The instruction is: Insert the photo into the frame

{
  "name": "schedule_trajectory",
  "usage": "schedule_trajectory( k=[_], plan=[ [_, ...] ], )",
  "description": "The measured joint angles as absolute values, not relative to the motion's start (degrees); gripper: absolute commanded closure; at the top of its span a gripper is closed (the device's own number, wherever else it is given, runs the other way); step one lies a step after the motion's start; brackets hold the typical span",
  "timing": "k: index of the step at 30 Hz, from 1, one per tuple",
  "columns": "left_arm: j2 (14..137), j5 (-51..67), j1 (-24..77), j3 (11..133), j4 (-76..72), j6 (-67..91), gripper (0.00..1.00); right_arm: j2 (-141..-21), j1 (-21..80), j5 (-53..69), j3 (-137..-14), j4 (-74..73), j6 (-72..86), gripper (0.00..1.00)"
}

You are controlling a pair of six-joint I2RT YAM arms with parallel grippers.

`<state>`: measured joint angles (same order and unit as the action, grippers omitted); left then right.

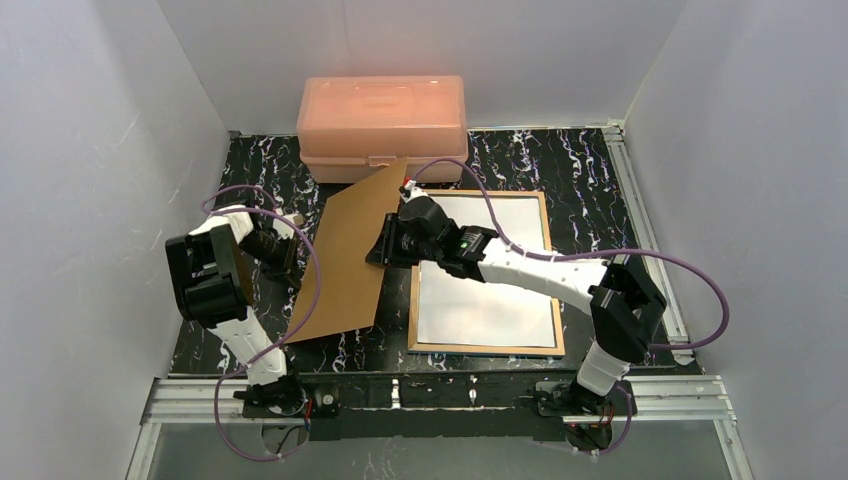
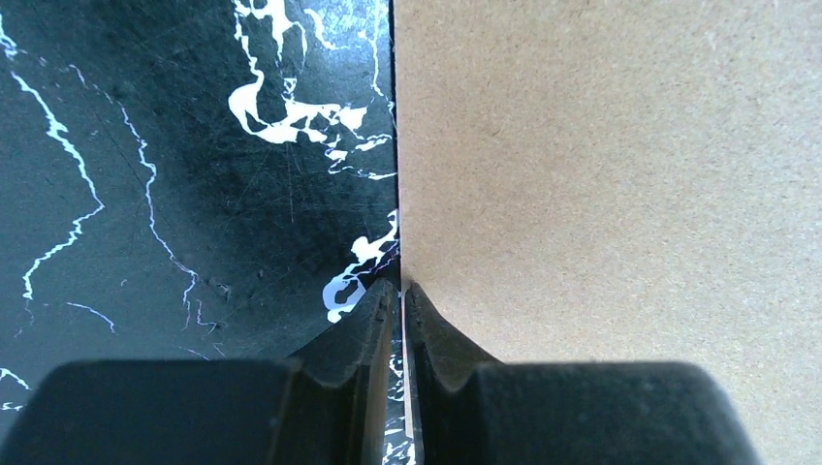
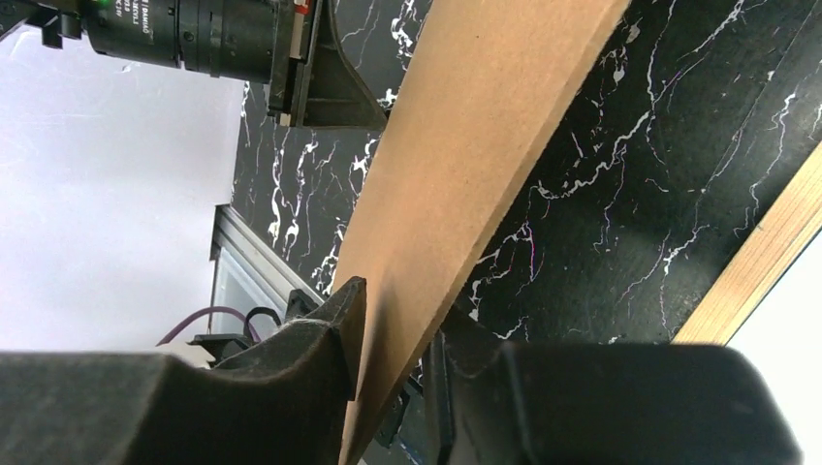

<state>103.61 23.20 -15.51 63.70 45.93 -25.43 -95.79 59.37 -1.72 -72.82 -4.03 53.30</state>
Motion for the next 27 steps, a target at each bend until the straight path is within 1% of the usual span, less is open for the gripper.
schedule_trajectory(
  k=[3, 4, 6, 9, 11, 12, 13, 14, 15, 16, 18, 22, 24, 27],
  plan=[
    [103.6, 23.2, -15.5, 63.7, 46.0, -25.3, 0.9, -95.8, 59.2, -1.8, -74.1, -6.4, 52.7, 0.68],
    [103.6, 23.2, -15.5, 63.7, 46.0, -25.2, 0.89, -95.8, 59.2, -1.8, -74.4, -7.0, 52.5, 0.7],
    [103.6, 23.2, -15.5, 63.7, 46.2, -25.1, 0.86, -95.7, 58.9, -2.0, -74.6, -8.0, 52.3, 0.81],
    [103.6, 23.2, -15.5, 63.9, 47.0, -24.9, 0.75, -95.7, 58.8, -2.4, -75.1, -10.2, 53.4, 0.98],
    [103.3, 23.2, -15.6, 65.0, 48.6, -25.1, 0.65, -95.7, 58.5, -2.2, -76.3, -10.9, 54.3, 0.99],
    [103.0, 23.3, -15.6, 66.0, 49.7, -24.9, 0.59, -95.7, 58.4, -2.2, -77.3, -11.7, 54.7, 0.99],
    [102.2, 23.6, -15.6, 67.7, 51.1, -25.1, 0.51, -95.7, 58.3, -2.0, -78.4, -12.3, 54.8, 0.99],
    [101.3, 24.2, -15.5, 69.6, 52.2, -25.4, 0.38, -95.7, 58.3, -2.1, -79.6, -13.0, 54.7, 0.99],
    [99.8, 24.9, -15.5, 72.0, 53.5, -25.6, 0.3, -95.7, 58.3, -2.2, -80.7, -13.5, 54.7, 0.99],
    [97.6, 25.9, -15.5, 75.4, 55.0, -25.8, 0.25, -95.7, 58.3, -2.5, -81.5, -14.0, 54.6, 0.99],
    [92.7, 28.4, -15.5, 80.8, 56.5, -27.3, 0.17, -95.7, 58.5, -3.0, -82.6, -14.8, 54.7, 0.99],
    [77.8, 33.7, -15.5, 89.6, 58.2, -30.8, 0.02, -95.6, 58.9, -3.9, -83.5, -17.2, 56.1, 0.99],
    [70.4, 36.4, -15.4, 92.1, 59.1, -33.0, 0.02, -95.6, 59.2, -4.6, -85.1, -19.4, 56.9, 0.99],
    [60.4, 40.1, -15.2, 90.7, 60.6, -36.6, 0.02, -95.6, 59.6, -5.8, -88.6, -21.7, 58.0, 0.99]
  ],
)
